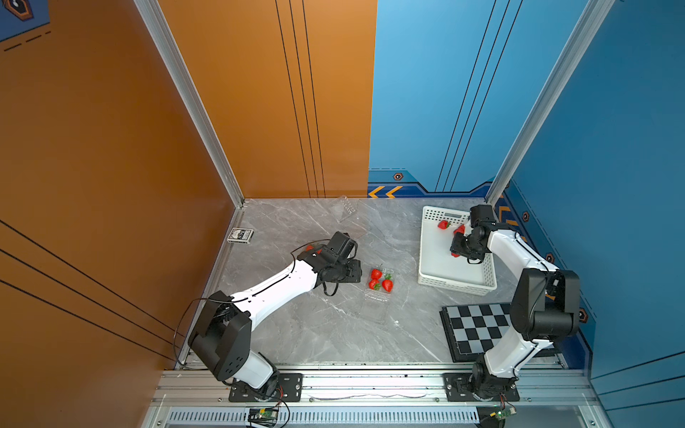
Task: Pack strawberries into containers
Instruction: Pick up the strawberry from the basket, then place the strawberry in the packing box.
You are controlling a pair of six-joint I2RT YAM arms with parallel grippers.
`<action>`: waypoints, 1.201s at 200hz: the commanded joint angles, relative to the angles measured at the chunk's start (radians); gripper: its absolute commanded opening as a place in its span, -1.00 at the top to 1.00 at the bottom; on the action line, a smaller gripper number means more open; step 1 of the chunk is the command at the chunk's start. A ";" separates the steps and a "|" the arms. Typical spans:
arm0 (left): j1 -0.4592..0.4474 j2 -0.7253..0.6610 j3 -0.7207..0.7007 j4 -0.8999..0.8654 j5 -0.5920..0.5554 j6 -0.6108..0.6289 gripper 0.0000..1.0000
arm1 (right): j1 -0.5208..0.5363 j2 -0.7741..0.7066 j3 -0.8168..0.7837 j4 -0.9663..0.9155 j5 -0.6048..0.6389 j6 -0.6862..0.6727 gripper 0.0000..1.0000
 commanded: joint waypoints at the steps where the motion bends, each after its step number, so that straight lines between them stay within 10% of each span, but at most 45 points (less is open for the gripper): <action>1: 0.011 -0.035 -0.030 -0.024 -0.028 -0.022 -0.16 | 0.079 -0.066 0.034 -0.085 -0.052 -0.006 0.50; 89: -0.013 -0.152 -0.177 -0.053 -0.054 -0.096 -0.17 | 0.439 0.043 0.189 -0.264 -0.096 -0.127 0.52; 240: -0.064 -0.230 -0.292 -0.031 -0.076 -0.170 -0.19 | 0.644 0.333 0.445 -0.524 0.131 -0.387 0.48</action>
